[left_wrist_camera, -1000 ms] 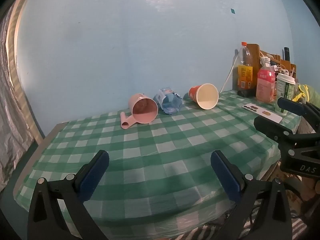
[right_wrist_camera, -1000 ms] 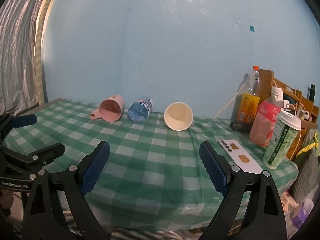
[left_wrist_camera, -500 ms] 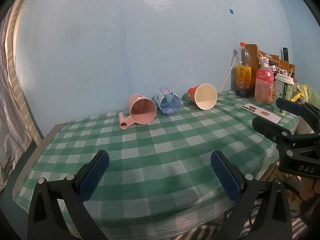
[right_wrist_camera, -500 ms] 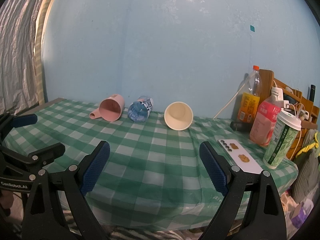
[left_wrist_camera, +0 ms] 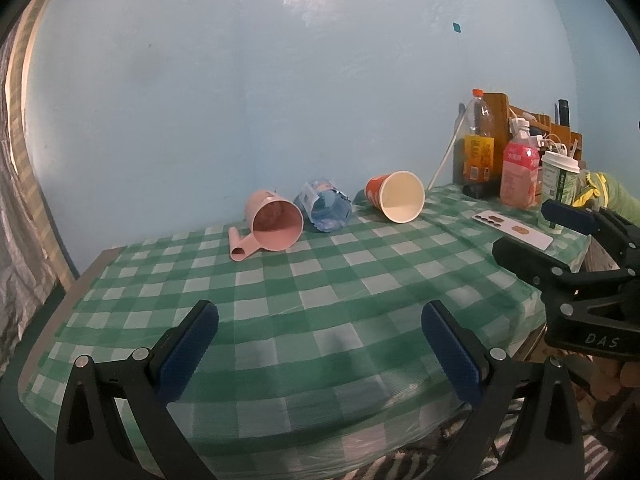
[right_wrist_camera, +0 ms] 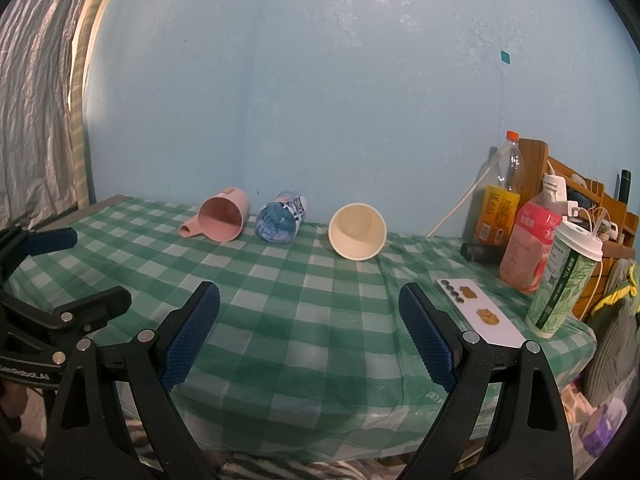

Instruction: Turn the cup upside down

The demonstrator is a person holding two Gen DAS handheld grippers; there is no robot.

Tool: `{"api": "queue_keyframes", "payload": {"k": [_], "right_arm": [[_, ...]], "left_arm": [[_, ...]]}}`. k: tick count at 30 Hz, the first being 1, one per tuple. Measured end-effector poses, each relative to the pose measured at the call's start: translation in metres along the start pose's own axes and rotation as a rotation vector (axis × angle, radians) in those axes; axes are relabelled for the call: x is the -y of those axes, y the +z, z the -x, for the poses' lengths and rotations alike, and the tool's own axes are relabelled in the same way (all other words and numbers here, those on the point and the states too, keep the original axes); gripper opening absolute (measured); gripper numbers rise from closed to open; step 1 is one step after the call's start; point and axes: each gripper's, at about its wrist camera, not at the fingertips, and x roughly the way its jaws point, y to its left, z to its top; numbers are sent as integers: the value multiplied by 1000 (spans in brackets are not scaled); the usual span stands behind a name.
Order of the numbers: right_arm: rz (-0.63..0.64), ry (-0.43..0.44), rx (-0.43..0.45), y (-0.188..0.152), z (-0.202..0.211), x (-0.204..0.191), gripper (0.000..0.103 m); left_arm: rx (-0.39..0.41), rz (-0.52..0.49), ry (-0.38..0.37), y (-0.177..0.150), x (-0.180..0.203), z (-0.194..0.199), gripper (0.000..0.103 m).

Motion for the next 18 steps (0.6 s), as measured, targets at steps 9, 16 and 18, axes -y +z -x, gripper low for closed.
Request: {"api": "queue_keyframes", "payload": {"k": [9,16,18], "right_arm": [[0,0,-2,0,-1,-1,90],[0,1,-4,0,-1,-1,90],[-1,0,-3,-1,-1,-2,90]], "left_arm": [[7,12,-10,0,-1,0,103],[11,20,-16,0,-1,2,103],[11,21,-17,0,-1,2,103]]}}
